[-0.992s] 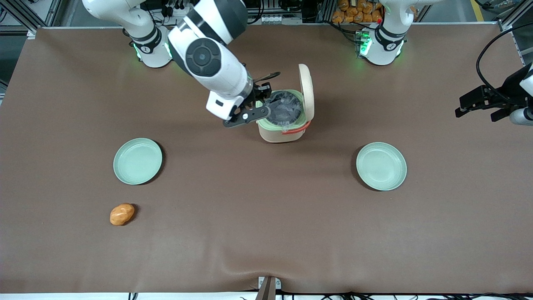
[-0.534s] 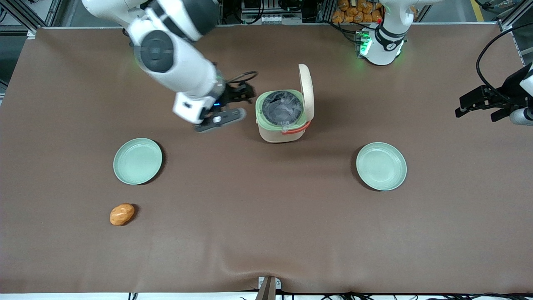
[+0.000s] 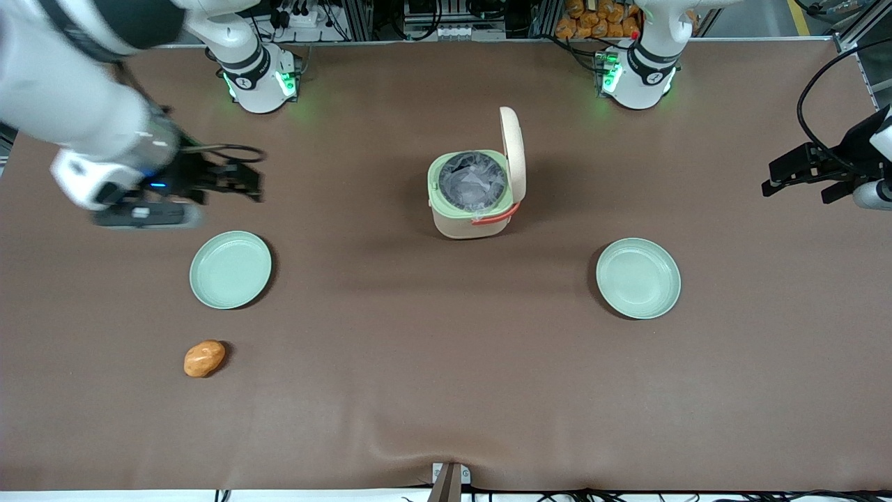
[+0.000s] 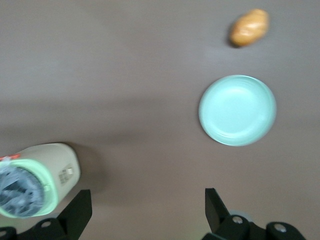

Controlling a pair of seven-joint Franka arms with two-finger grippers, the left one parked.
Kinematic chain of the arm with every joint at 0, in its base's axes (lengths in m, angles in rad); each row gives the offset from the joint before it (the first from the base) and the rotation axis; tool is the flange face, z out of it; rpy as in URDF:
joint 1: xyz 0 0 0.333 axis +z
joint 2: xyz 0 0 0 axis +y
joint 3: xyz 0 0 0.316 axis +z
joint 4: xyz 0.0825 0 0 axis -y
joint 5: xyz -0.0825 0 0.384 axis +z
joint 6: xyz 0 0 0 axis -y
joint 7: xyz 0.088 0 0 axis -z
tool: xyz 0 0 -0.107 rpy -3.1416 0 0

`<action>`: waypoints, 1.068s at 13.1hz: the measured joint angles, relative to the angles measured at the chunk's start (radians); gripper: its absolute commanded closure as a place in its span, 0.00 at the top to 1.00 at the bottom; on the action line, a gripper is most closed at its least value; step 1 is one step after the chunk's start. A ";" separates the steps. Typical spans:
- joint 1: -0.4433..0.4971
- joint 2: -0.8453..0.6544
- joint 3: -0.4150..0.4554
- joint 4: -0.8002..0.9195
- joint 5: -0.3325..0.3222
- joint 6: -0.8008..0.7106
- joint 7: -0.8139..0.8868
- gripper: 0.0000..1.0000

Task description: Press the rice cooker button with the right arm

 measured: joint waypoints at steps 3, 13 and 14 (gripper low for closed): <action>-0.114 -0.037 -0.001 0.000 -0.031 -0.066 -0.092 1.00; -0.165 -0.077 -0.083 -0.003 -0.115 -0.134 -0.291 1.00; -0.165 -0.077 -0.083 -0.004 -0.116 -0.134 -0.292 1.00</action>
